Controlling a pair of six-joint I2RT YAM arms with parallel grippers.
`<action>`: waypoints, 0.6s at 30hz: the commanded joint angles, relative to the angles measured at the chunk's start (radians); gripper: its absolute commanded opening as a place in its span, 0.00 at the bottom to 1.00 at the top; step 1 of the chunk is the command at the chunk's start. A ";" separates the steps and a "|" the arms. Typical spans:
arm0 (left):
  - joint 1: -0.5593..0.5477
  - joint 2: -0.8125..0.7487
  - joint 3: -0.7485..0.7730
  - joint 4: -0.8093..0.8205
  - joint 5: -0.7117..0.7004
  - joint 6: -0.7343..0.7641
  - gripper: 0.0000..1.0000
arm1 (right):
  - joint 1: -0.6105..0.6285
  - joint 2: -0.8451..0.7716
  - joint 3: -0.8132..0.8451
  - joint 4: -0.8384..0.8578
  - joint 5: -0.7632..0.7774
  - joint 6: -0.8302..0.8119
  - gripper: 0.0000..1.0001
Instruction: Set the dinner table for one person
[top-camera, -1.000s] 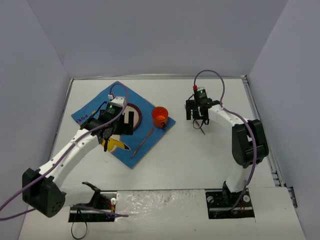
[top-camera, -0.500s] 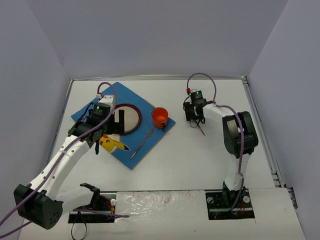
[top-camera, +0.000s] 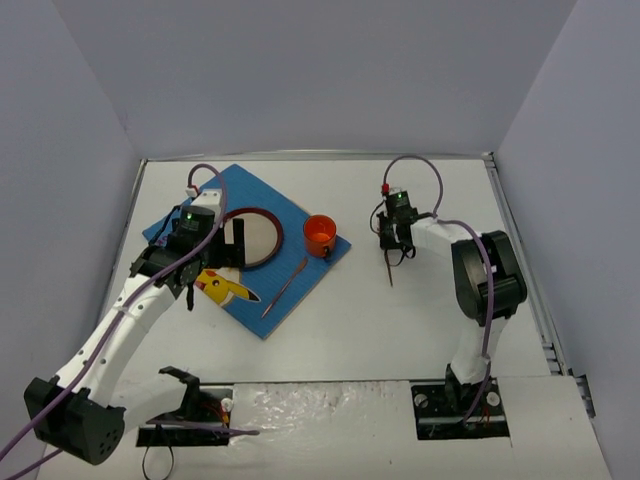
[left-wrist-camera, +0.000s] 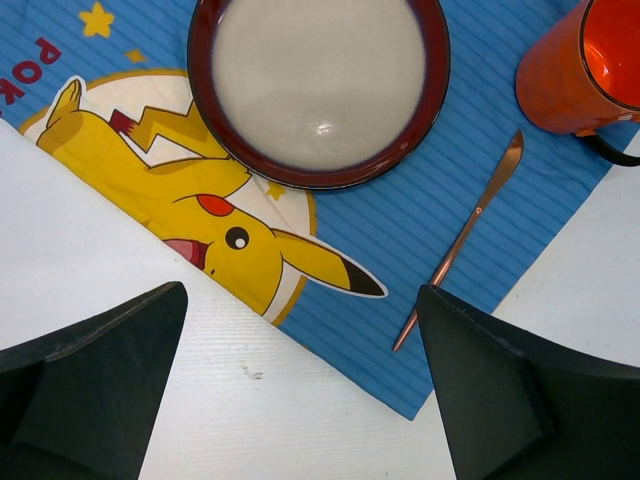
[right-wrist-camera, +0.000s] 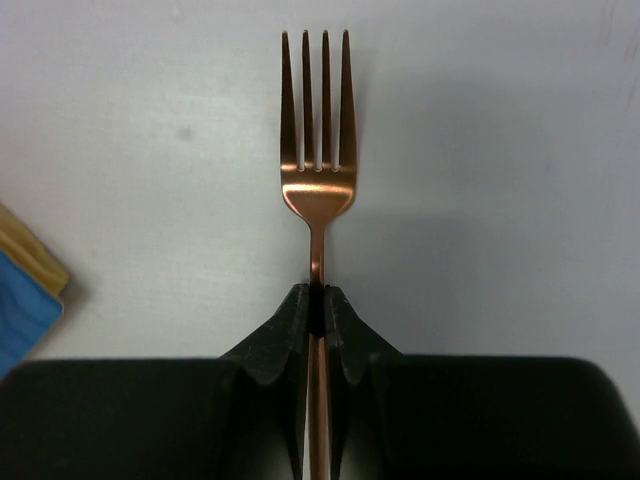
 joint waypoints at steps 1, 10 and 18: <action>0.011 -0.034 0.007 0.034 0.010 0.002 0.97 | 0.054 -0.144 -0.135 -0.104 0.000 0.202 0.00; 0.012 -0.038 0.006 0.035 0.023 -0.032 0.97 | 0.255 -0.325 -0.288 -0.153 0.127 0.523 0.03; 0.001 -0.020 0.000 0.059 0.089 -0.119 0.97 | 0.405 -0.302 -0.281 -0.155 0.135 0.630 0.27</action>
